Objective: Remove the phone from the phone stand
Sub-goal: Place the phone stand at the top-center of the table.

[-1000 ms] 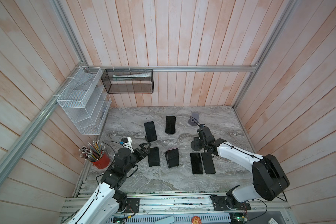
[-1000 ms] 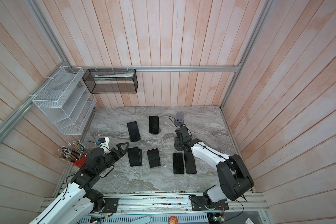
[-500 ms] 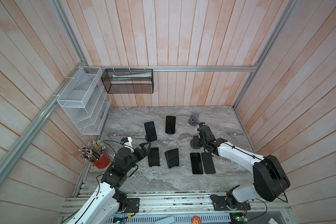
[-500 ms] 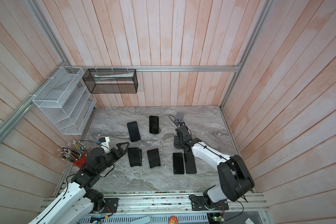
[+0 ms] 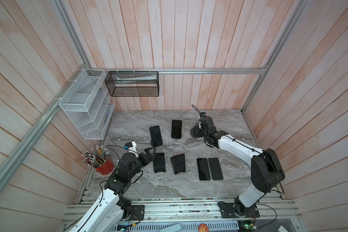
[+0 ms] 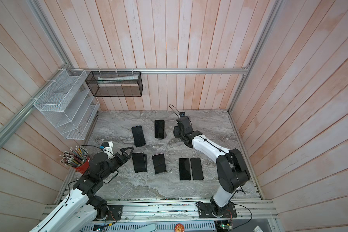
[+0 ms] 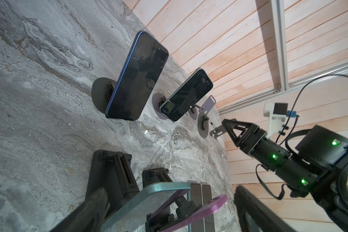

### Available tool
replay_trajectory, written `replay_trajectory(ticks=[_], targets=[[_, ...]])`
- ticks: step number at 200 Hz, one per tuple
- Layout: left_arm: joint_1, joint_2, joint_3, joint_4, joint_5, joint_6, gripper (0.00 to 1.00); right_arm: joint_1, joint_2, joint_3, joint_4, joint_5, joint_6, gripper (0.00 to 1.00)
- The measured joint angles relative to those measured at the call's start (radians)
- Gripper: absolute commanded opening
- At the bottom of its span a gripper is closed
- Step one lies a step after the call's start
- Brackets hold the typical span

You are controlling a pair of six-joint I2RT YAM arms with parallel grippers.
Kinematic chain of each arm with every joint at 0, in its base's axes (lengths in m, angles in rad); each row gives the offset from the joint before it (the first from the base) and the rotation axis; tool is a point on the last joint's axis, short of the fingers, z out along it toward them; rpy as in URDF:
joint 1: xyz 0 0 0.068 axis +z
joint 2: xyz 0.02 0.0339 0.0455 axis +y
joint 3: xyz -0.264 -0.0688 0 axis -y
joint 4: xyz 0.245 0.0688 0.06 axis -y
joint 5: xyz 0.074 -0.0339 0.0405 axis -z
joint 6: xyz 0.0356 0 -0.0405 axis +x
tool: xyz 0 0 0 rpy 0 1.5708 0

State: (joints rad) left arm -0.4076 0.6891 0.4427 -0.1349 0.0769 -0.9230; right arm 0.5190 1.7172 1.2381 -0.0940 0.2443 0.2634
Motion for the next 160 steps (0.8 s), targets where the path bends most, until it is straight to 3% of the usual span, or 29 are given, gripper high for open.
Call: replay_trajectory(ticks=[83, 160], targets=[[0.0, 0.062, 0.057, -0.006, -0.019, 0.019, 1.0, -0.062, 0.301, 0.316, 0.01, -0.063, -0.032, 0.51], [0.0, 0.145, 0.057, 0.041, -0.029, 0.021, 1.0, -0.063, 0.42, 0.359, 0.01, -0.138, -0.021, 0.53]])
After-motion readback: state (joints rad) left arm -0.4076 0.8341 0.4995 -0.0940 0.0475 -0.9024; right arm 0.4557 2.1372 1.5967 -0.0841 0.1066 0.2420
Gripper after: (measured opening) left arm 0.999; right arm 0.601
